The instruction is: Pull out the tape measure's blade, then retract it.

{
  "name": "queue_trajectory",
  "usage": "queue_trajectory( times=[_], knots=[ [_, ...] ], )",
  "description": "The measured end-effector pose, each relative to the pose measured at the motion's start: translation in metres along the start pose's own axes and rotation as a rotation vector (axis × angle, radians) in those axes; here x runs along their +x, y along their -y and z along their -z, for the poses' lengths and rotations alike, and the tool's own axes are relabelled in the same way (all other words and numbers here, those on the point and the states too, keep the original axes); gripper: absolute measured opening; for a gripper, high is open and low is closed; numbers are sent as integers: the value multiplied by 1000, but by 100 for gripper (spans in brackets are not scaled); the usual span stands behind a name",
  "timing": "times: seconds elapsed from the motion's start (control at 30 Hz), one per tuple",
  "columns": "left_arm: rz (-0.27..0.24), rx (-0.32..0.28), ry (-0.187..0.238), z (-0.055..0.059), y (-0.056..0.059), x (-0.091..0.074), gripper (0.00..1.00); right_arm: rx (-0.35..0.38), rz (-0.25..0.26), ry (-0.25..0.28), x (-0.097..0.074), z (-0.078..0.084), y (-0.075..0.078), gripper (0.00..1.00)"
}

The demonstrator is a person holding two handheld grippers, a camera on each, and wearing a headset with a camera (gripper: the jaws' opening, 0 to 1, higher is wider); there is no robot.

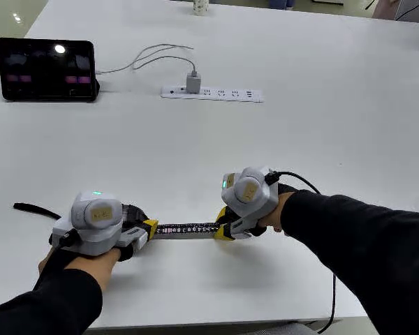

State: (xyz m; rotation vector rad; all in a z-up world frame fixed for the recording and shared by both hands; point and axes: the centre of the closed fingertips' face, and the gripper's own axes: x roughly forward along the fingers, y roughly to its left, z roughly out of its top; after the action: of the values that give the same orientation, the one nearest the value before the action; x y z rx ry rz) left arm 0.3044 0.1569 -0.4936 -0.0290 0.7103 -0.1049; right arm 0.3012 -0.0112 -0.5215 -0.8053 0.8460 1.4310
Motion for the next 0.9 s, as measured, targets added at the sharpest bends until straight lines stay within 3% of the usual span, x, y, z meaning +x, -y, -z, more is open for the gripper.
queue_trajectory(
  times=[0.9],
  knots=[
    [12,-4,-5,1,0,0,63,-3,-11,16,8,-13,-1,11]
  ],
)
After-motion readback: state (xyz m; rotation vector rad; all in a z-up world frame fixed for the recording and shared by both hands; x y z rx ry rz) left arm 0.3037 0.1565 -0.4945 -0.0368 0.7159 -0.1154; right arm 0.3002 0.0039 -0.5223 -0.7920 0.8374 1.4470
